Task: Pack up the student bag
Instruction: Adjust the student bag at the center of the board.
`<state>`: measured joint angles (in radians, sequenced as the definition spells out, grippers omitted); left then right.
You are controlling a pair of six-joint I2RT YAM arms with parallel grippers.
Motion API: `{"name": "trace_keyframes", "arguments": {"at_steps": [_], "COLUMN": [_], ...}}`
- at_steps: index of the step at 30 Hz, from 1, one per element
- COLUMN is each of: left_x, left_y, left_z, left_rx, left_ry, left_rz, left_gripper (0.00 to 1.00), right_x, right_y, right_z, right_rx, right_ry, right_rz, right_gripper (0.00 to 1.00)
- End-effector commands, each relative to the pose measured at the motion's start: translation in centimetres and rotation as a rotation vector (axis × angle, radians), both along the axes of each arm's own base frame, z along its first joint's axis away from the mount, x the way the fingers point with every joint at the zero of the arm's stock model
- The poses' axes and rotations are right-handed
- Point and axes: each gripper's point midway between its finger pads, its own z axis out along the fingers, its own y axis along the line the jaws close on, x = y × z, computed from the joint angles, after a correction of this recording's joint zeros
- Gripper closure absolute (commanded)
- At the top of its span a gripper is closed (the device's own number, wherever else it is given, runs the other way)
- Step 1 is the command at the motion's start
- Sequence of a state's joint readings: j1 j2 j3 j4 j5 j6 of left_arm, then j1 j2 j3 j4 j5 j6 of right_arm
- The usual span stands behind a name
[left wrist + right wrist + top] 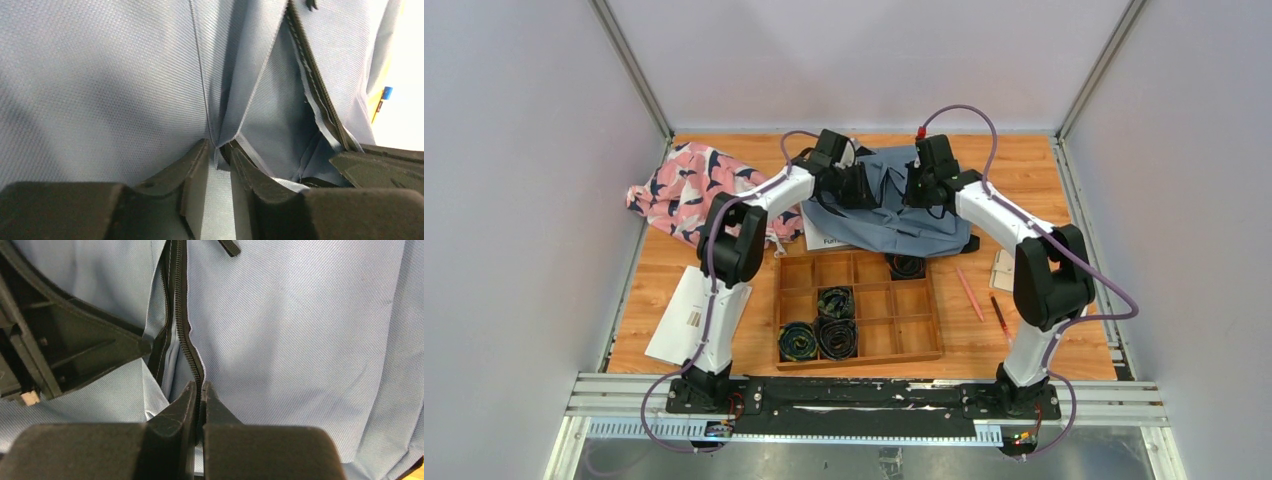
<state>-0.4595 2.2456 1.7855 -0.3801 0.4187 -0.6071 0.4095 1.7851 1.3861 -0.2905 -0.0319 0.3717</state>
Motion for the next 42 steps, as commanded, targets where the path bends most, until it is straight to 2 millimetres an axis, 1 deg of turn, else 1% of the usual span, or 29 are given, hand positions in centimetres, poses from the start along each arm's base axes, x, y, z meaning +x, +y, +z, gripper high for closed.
{"name": "trace_keyframes", "arguments": {"at_steps": [1, 4, 5, 6, 7, 8, 10, 11, 13, 15, 19, 24, 27, 32, 34, 40, 42], "left_x": [0.7, 0.8, 0.5, 0.3, 0.0, -0.2, -0.3, -0.2, -0.2, 0.0, 0.4, 1.0, 1.4, 2.5, 2.6, 3.4, 3.6], "left_y": [2.2, 2.5, 2.4, 2.3, 2.0, 1.7, 1.3, 1.0, 0.1, -0.6, -2.1, -2.7, -3.1, -4.2, -4.8, -5.0, -5.4], "left_z": [5.0, 8.1, 8.8, 9.4, 9.6, 9.7, 9.3, 8.9, 8.3, 7.6, 7.5, 7.7, 7.8, 7.8, 7.4, 6.1, 5.3], "left_rx": [0.053, 0.031, 0.012, -0.014, -0.045, -0.078, -0.118, -0.127, -0.150, -0.174, -0.259, -0.296, -0.354, -0.405, -0.387, -0.356, -0.357], "left_ry": [-0.095, -0.134, -0.129, -0.120, -0.104, -0.094, -0.056, -0.039, -0.001, 0.047, 0.101, 0.118, 0.139, 0.176, 0.194, 0.206, 0.221], "left_rz": [0.055, 0.095, 0.109, 0.129, 0.149, 0.161, 0.185, 0.181, 0.158, 0.158, 0.190, 0.260, 0.297, 0.277, 0.267, 0.282, 0.284], "left_gripper": [0.61, 0.54, 0.53, 0.53, 0.52, 0.46, 0.36, 0.32, 0.31, 0.30, 0.31, 0.30, 0.33, 0.34, 0.34, 0.32, 0.32], "right_x": [0.8, 1.3, 1.5, 1.6, 1.7, 1.8, 2.0, 2.2, 2.3, 2.3, 2.1, 1.9, 1.9, 1.7, 1.8, 1.7, 1.7], "right_y": [0.6, 1.0, 1.2, 1.3, 1.3, 1.4, 1.4, 1.4, 1.1, 1.1, 1.1, 1.2, 1.2, 0.7, 0.8, 0.9, 1.0], "right_z": [1.0, 1.2, 1.3, 1.5, 1.7, 1.9, 2.4, 2.7, 3.1, 3.4, 3.6, 3.5, 3.7, 3.6, 3.5, 3.7, 3.7], "right_rx": [0.060, 0.067, 0.075, 0.083, 0.089, 0.095, 0.097, 0.095, 0.090, 0.090, 0.089, 0.088, 0.086, 0.069, 0.071, 0.085, 0.091], "right_ry": [-0.008, 0.015, 0.016, 0.015, 0.012, 0.007, -0.006, -0.014, -0.026, -0.034, -0.040, -0.036, -0.039, -0.039, -0.038, -0.038, -0.040], "right_rz": [-0.017, -0.016, -0.016, -0.018, -0.023, -0.024, -0.030, -0.033, -0.039, -0.039, -0.025, -0.011, -0.010, -0.018, -0.015, -0.021, -0.020], "right_gripper": [1.00, 1.00, 1.00, 1.00, 1.00, 1.00, 1.00, 1.00, 1.00, 1.00, 1.00, 1.00, 1.00, 1.00, 1.00, 1.00, 0.99]}}
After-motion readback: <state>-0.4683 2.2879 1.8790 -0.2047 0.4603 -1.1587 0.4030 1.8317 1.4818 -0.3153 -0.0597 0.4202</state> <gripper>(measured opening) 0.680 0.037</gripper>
